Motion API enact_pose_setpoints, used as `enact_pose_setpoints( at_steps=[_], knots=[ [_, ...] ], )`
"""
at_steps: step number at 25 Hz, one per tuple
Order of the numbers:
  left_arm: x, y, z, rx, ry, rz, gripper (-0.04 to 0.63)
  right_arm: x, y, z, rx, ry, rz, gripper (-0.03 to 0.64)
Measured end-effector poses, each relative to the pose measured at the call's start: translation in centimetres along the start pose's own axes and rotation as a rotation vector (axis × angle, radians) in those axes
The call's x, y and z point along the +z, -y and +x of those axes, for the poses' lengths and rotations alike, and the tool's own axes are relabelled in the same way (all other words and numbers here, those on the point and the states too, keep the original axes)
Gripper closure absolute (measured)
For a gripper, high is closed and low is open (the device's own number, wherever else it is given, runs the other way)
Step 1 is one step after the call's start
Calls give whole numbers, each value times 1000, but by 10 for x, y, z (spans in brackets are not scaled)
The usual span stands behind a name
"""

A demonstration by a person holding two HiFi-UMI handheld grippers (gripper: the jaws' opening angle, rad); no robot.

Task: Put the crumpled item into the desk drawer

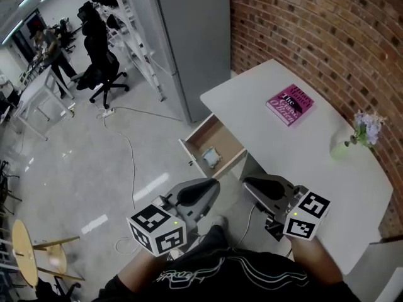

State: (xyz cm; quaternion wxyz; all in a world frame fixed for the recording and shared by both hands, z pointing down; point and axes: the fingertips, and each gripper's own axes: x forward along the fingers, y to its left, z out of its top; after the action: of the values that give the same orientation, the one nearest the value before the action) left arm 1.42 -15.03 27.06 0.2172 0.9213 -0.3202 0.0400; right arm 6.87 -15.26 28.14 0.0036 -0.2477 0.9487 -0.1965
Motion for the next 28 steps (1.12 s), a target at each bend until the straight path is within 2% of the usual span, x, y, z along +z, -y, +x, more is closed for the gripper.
enact_pose_setpoints(
  at_steps=[5, 10, 14, 28],
  knots=[
    [27, 36, -21, 2, 40, 94, 568, 32, -34, -20, 15, 39, -60, 563],
    [28, 69, -37, -30, 40, 89, 574, 42, -65, -39, 12, 71, -102, 563],
    [28, 87, -51, -24, 42, 114, 574, 44, -83, -49, 21, 90, -121, 563],
    [25, 118, -78, 2, 85, 109, 574, 42, -118, -68, 30, 95, -152, 563]
  ],
)
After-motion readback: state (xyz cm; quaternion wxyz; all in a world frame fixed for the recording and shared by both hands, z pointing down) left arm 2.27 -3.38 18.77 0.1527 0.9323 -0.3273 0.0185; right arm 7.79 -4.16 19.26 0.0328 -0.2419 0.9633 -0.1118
